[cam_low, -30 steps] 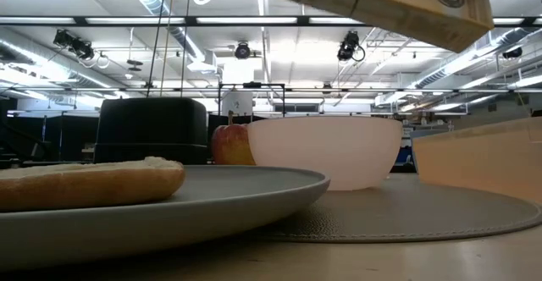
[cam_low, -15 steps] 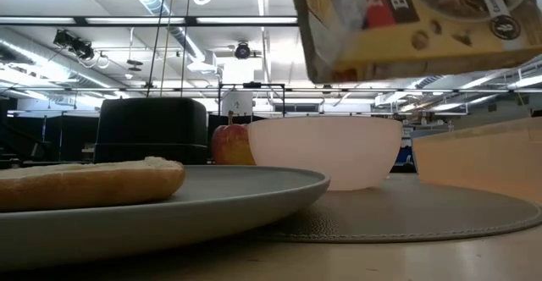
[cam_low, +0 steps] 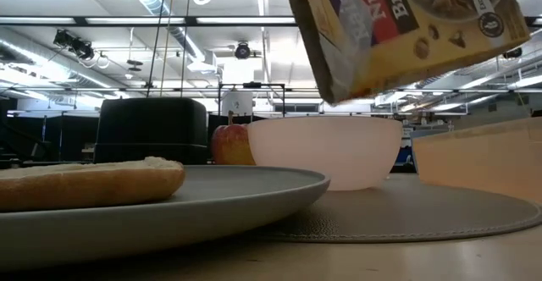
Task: Arrange a breakfast setting
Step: Pour the cereal from the yellow cereal box into the light orange bowl
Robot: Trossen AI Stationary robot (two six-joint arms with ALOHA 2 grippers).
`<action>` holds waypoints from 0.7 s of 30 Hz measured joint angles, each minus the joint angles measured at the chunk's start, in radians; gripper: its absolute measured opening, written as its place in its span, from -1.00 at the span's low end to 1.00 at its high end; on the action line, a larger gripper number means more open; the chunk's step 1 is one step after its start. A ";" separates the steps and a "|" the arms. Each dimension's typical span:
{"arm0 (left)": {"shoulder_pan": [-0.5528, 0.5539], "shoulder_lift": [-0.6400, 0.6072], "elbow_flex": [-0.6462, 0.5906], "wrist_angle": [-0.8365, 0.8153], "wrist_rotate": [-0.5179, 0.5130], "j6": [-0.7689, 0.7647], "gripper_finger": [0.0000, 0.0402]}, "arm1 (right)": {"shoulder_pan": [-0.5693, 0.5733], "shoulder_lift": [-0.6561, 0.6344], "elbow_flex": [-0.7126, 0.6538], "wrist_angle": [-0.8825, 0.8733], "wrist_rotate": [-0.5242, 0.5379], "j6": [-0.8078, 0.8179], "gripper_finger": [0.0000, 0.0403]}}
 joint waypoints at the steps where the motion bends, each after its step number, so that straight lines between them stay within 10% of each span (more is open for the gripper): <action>1: 0.000 0.004 0.000 -0.002 0.002 0.001 -0.07 | 0.009 0.029 0.018 -0.023 0.000 -0.020 -0.24; 21: 0.074 0.013 0.000 -0.037 0.035 0.062 -0.07 | 0.200 0.340 0.251 -0.132 0.162 -0.202 -0.24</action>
